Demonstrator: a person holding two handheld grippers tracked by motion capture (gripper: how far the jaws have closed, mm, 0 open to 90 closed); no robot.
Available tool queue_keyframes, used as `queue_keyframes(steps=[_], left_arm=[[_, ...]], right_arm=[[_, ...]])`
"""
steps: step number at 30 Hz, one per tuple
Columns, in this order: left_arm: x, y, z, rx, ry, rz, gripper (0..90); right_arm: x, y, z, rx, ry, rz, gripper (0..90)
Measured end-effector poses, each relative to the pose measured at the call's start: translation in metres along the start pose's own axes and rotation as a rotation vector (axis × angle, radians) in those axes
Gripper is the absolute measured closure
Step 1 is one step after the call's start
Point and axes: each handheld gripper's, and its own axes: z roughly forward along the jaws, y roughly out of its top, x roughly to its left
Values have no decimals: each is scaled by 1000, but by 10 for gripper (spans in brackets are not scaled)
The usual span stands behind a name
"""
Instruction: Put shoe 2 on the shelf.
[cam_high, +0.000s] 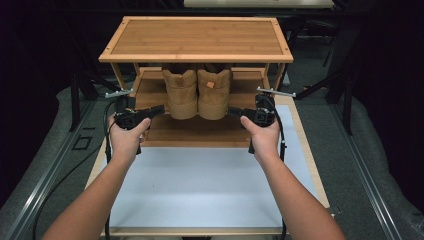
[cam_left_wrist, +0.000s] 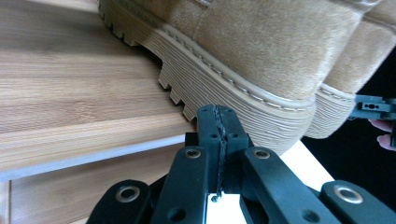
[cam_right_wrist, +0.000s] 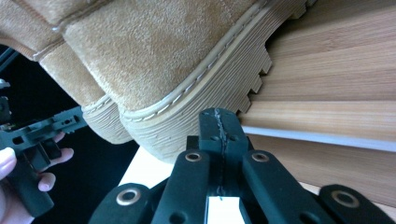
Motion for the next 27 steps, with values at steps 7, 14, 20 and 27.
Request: queue_keyframes(steps=[7, 14, 20, 27], left_arm=[[-3, -5, -19, 8, -10, 44, 891], [11, -22, -49, 8, 5, 61, 874], [36, -46, -79, -9, 53, 36, 856], [56, -78, -97, -9, 105, 25, 805]], right_arm=[[0, -3, -15, 6, -2, -26, 900], [-13, -17, -42, -14, -9, -36, 900], [-26, -33, -68, -12, -48, -49, 900], [-37, -57, -92, -33, -81, -83, 876]])
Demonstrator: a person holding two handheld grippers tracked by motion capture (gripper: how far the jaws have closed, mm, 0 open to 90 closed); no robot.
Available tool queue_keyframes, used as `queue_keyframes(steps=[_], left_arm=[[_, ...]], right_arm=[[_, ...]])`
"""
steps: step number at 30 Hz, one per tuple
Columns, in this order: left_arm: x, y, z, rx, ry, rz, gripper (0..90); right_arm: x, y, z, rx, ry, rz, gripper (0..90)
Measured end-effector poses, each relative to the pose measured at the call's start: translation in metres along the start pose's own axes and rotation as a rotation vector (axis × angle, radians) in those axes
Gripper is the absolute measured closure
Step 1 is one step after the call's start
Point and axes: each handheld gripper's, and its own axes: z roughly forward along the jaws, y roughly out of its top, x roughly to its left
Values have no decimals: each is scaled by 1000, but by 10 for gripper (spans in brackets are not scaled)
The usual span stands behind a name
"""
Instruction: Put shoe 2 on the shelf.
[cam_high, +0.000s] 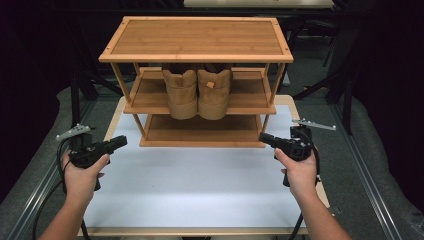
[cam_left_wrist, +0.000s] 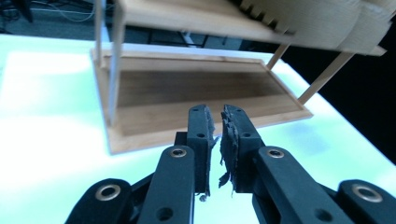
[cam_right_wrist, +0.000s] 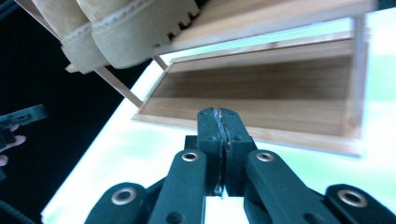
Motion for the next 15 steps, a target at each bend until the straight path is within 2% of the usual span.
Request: queue_keyframes(steps=[3, 5, 7, 8, 9, 10, 13, 15], left_arm=[[5, -11, -3, 13, 21, 19, 774], [9, -19, -4, 43, 58, 43, 759], [15, -28, -5, 60, 58, 29, 752], [18, -34, -6, 63, 53, 14, 741], [20, -38, -7, 64, 51, 8, 727], [23, -44, -8, 64, 54, 0, 715], [29, -59, -8, 71, 71, -6, 648], [36, -74, -6, 77, 94, -9, 587]], right_arm=[[-7, -11, -7, -6, -17, -3, 861], [-12, -19, -10, 0, -24, 6, 855], [-19, -28, -11, 19, -53, 3, 846], [-22, -31, -11, 25, -43, 0, 837], [-25, -37, -11, 30, -73, -5, 823], [-28, -41, -11, 35, -83, -5, 815], [-39, -55, -8, 54, -108, 6, 775], [-44, -64, -6, 38, -151, -6, 750]])
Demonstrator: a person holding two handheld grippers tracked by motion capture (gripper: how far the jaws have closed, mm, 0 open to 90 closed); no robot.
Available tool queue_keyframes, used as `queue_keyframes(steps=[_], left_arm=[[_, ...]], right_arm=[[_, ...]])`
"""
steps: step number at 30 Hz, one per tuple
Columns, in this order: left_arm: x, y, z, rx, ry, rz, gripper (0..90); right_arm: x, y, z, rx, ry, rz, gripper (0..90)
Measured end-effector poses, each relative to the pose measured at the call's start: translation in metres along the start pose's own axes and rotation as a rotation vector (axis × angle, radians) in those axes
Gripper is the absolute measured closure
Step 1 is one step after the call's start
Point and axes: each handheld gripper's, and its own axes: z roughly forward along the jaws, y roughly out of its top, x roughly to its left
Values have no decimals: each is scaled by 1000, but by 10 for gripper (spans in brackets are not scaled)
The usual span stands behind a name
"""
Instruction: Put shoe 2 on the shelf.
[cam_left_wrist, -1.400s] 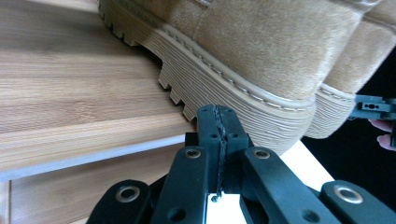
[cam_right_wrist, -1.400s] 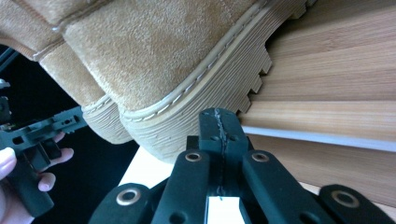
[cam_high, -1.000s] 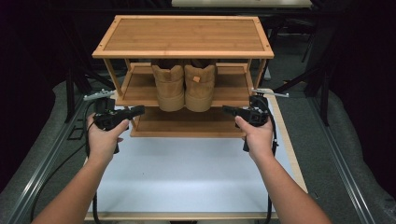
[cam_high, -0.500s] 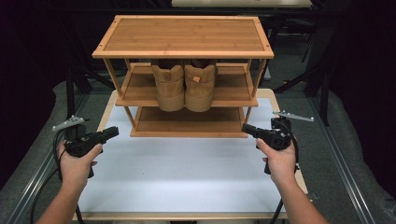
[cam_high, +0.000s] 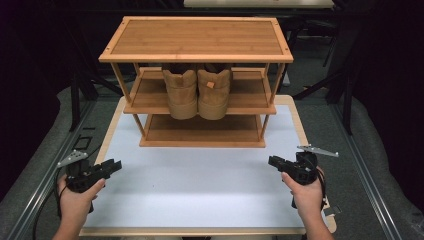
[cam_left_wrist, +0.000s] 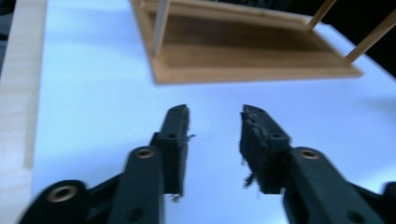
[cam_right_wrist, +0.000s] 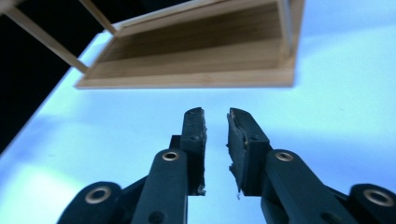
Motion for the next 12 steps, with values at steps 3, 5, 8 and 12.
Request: queue_keyframes(steps=[3, 5, 8, 12], left_arm=[[7, -14, 4, 32, 19, 2, 536], [10, -22, 8, 44, 42, 23, 499], [12, -29, 13, 67, 37, 33, 451], [13, -33, 20, 108, 81, 97, 379]], right_arm=[[-4, -12, 5, -2, -13, -11, 708], [-7, -20, 8, -15, -32, -15, 658], [-11, -34, 15, -39, -81, -35, 574], [-18, -56, 22, -76, -185, -99, 459]])
